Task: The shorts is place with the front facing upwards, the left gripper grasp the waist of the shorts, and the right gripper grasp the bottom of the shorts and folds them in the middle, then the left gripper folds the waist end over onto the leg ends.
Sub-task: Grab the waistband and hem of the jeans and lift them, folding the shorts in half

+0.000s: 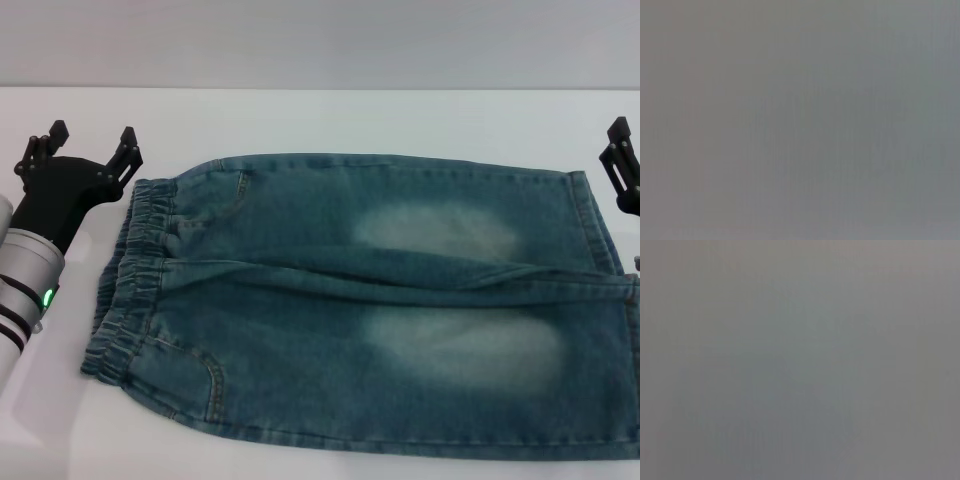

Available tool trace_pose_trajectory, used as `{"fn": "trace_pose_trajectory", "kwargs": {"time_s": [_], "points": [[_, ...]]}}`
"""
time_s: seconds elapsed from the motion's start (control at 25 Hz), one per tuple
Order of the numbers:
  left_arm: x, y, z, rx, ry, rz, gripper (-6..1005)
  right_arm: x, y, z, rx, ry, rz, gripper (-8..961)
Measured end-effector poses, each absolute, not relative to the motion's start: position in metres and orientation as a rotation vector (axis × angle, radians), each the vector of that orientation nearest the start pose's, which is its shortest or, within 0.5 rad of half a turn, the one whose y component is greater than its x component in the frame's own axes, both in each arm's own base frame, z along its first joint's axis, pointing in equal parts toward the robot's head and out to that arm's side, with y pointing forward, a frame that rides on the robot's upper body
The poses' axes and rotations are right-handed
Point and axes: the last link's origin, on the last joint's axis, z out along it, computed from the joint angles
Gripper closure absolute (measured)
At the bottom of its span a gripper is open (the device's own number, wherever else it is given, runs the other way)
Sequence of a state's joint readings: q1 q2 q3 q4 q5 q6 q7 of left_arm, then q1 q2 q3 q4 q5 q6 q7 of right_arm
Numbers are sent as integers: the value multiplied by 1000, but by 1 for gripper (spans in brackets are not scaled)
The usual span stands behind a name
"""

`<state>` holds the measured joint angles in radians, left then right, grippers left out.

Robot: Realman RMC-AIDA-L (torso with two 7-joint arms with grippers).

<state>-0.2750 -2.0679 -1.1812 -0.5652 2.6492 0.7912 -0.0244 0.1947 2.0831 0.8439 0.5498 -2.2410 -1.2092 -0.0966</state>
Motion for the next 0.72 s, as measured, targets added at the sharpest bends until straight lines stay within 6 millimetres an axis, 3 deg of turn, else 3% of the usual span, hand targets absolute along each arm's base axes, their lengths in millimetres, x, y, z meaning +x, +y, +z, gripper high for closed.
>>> {"fn": "trace_pose_trajectory", "kwargs": {"time_s": [0.36,0.48,0.6,0.72], "points": [[-309,340,-26,-1655,-610,-608,159,301,287,-26,-1452,533,788,161],[-305,343,-30,-1689,-653,-584,161,297,293,-32,-1481,629,779,161],[-286,344,-31,-1745,-665,-547,163,287,298,-29,-1528,708,746,162],[-262,345,-19,-1788,-656,-500,165,262,305,-9,-1580,754,698,162]]}}
